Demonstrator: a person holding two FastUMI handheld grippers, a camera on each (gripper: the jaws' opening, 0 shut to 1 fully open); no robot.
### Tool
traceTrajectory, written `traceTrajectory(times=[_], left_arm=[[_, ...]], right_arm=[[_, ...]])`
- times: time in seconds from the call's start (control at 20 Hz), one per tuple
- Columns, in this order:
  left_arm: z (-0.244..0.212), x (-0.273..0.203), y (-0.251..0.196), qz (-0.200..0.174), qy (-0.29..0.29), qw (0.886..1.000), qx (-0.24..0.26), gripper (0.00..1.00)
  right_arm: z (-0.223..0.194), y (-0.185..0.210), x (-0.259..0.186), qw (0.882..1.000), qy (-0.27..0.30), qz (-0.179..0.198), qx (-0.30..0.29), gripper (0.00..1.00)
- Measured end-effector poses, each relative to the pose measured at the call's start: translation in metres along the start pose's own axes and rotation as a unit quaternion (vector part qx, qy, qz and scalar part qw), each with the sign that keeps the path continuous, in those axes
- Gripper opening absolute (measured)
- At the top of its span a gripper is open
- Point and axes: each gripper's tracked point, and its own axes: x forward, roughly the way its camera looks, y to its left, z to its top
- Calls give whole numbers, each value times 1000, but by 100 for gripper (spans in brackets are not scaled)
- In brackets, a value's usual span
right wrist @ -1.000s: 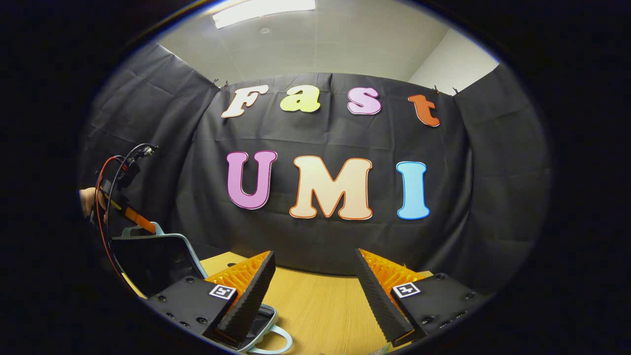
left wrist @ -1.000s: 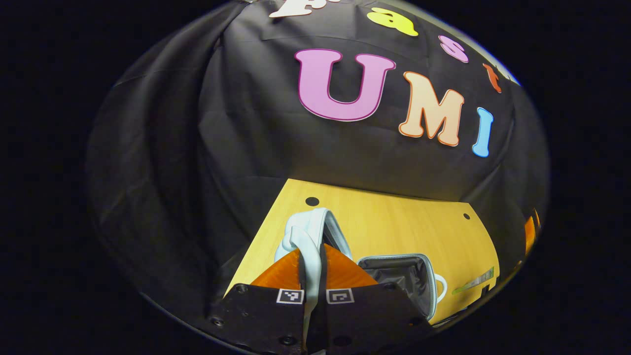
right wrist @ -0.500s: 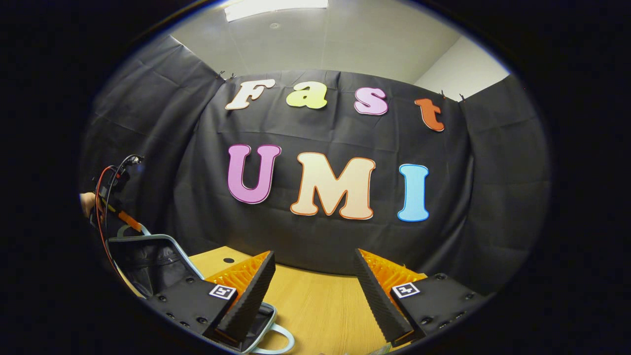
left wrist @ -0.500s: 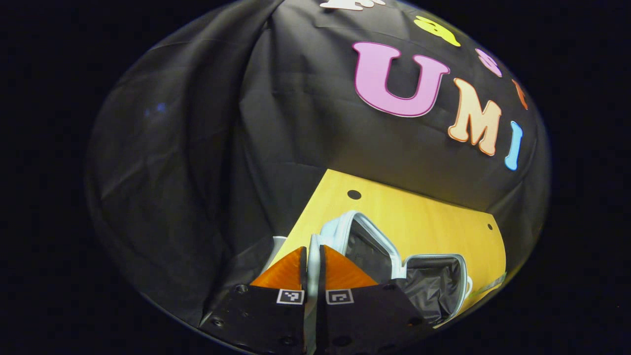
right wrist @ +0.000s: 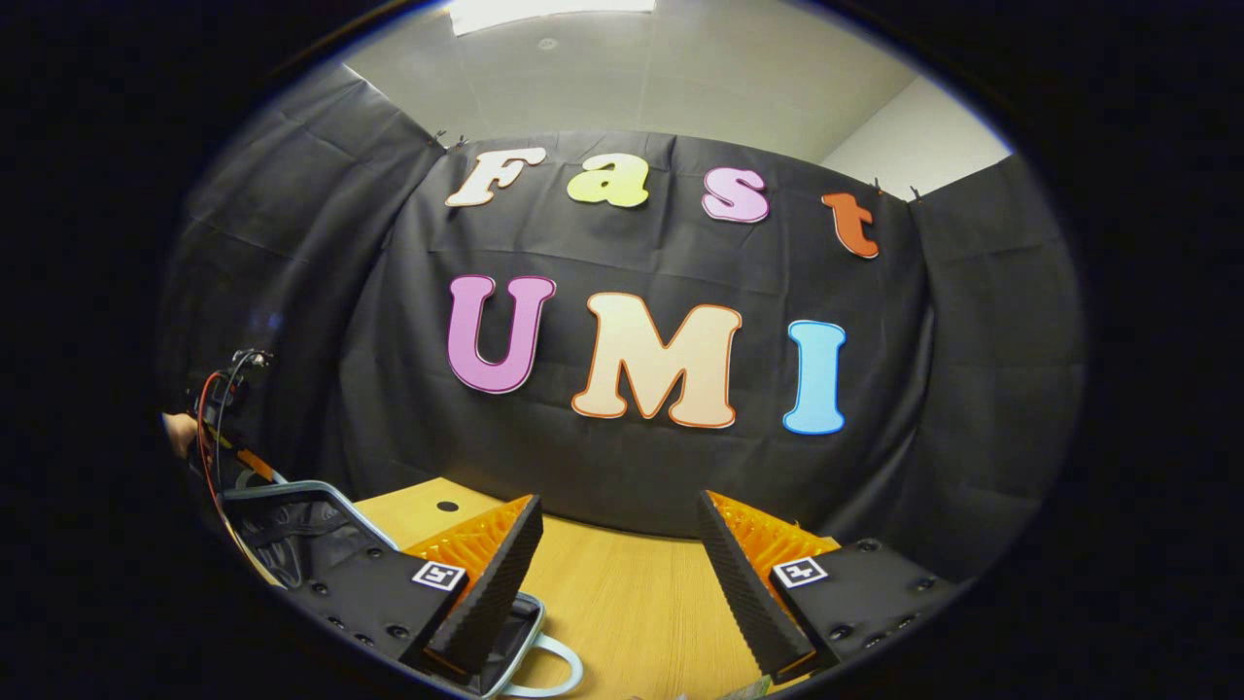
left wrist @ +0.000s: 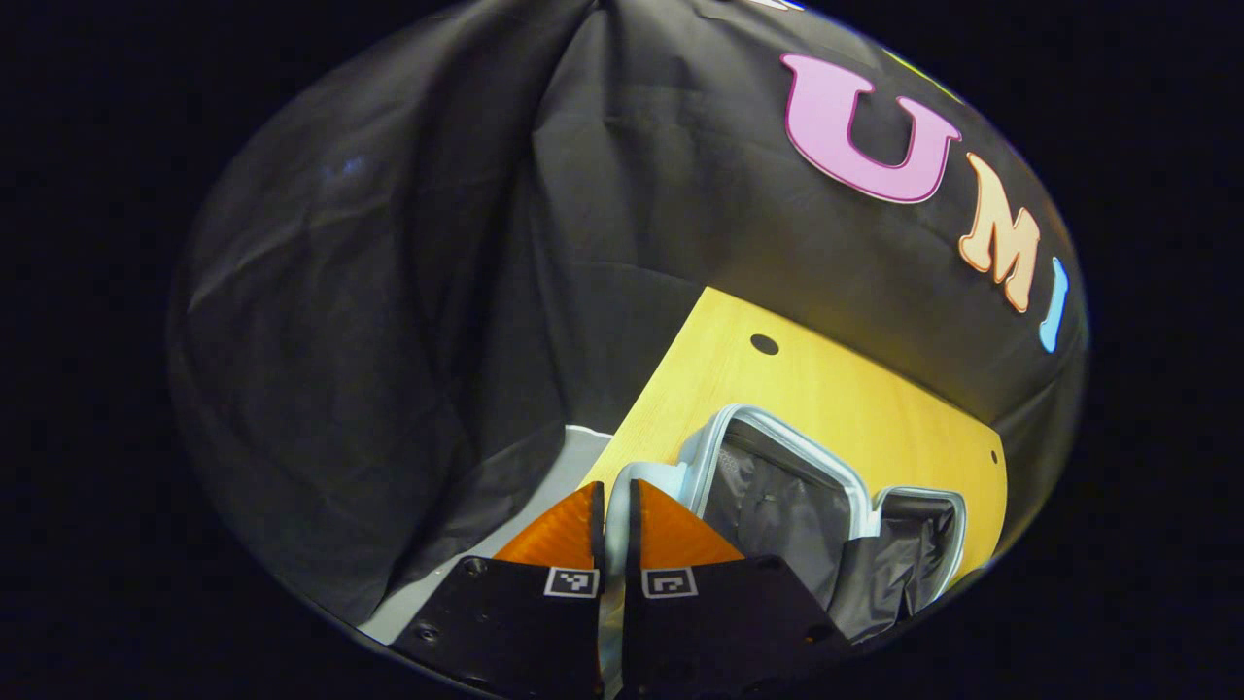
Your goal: First open the suitcase, pack the skin care products into it, and then close the suitcase.
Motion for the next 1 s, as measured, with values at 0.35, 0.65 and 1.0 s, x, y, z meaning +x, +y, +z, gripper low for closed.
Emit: traceTrajectory(times=[0.35,0.65,1.0], left_arm=[[-2,9,4,43,-37,998,-27,43],[50,-67,-31,80,-177,981,-16,94],[106,-190,-137,40,-327,944,11,95]], right_arm=[[11,-5,10,1000,-9,5,11,100],[21,-29,16,998,-20,16,56,99],[34,-85,7,997,-42,23,55,98]])
